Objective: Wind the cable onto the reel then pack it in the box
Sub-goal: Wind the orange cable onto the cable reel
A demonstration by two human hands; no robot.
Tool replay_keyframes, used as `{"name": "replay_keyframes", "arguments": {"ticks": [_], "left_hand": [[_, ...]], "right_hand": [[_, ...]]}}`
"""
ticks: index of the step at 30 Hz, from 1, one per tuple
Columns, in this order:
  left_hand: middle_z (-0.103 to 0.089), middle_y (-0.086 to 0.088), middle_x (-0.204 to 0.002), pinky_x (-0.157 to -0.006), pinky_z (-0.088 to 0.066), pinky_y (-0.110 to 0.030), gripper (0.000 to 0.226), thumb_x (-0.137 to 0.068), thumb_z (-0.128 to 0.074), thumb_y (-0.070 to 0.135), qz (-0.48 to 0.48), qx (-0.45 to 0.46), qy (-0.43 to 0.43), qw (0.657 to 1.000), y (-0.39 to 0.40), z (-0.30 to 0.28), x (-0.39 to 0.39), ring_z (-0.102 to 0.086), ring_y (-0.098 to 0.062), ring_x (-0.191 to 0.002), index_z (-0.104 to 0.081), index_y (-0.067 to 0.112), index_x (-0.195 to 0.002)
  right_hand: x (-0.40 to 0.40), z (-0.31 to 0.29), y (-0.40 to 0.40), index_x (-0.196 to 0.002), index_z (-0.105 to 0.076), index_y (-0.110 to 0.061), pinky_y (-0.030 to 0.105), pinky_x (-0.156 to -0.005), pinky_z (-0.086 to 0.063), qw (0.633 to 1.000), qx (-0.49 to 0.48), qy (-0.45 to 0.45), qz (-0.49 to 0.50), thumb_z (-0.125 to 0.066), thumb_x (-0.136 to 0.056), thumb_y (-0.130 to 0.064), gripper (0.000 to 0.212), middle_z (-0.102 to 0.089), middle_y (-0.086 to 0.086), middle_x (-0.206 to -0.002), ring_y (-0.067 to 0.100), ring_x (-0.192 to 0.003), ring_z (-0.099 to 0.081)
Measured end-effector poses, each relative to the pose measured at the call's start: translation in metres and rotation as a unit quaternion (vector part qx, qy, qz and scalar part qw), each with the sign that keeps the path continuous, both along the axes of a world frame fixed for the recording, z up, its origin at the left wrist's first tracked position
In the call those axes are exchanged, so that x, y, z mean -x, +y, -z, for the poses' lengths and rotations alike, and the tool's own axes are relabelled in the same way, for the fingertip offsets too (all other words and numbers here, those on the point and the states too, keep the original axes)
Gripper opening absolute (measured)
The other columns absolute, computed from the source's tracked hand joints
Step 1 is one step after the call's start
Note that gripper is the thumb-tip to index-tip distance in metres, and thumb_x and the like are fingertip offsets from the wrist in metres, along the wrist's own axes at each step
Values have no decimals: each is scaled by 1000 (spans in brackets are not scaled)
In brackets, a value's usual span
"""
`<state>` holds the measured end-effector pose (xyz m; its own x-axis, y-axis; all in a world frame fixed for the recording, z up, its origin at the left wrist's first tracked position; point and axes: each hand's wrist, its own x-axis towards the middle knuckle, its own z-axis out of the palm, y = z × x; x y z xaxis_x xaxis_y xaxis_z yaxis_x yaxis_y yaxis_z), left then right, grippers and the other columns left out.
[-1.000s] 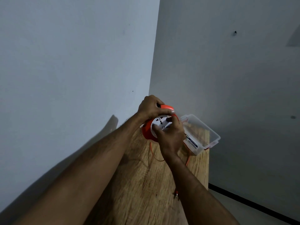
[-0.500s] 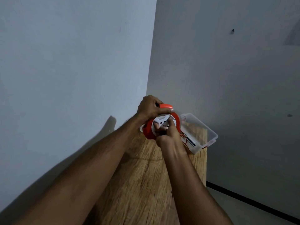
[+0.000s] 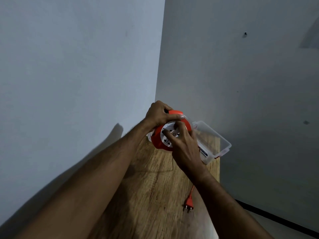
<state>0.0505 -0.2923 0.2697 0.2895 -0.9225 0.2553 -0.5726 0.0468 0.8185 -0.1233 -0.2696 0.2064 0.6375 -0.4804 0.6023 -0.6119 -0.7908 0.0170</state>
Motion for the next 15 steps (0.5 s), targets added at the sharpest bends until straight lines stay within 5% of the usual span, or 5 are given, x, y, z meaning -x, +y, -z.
{"name": "replay_keyframes", "arguments": {"ticks": [6, 10, 13, 15], "left_hand": [[-79, 1, -92, -80, -64, -35, 48, -68, -89, 52, 7, -3, 3, 1000, 1, 1, 3, -74, -9, -80, -82, 15, -98], [-79, 1, -93, -79, -63, -32, 50, -67, -89, 53, 0, 1, -12, 1000, 3, 1, 0, -73, -8, -80, -82, 16, -98], [-79, 0, -94, -79, -62, -33, 50, -68, -88, 54, 1, 1, -23, 1000, 2, 1, 0, -73, -10, -81, -82, 15, -100], [-79, -1, -95, -79, -63, -33, 51, -69, -87, 55, -6, 5, -21, 1000, 0, 3, 0, -73, -13, -81, -81, 15, -102]], "right_hand": [[-2, -3, -7, -132, -61, -21, 55, -97, -52, 999, 19, 39, 9, -87, -75, -25, 63, -50, 20, -135, 38, -122, -55], [-6, -6, -9, -126, -66, -17, 47, -82, -58, 998, 48, 48, 18, -89, -66, -28, 66, -63, 23, -120, 38, -97, -69], [-8, -4, -9, -130, -65, -15, 44, -69, -63, 999, 25, 15, 20, -90, -66, -31, 71, -70, 22, -111, 37, -87, -73], [-12, -1, -7, -135, -61, -15, 46, -74, -64, 997, -39, -52, 36, -86, -74, -33, 68, -74, 19, -111, 35, -89, -75]]}}
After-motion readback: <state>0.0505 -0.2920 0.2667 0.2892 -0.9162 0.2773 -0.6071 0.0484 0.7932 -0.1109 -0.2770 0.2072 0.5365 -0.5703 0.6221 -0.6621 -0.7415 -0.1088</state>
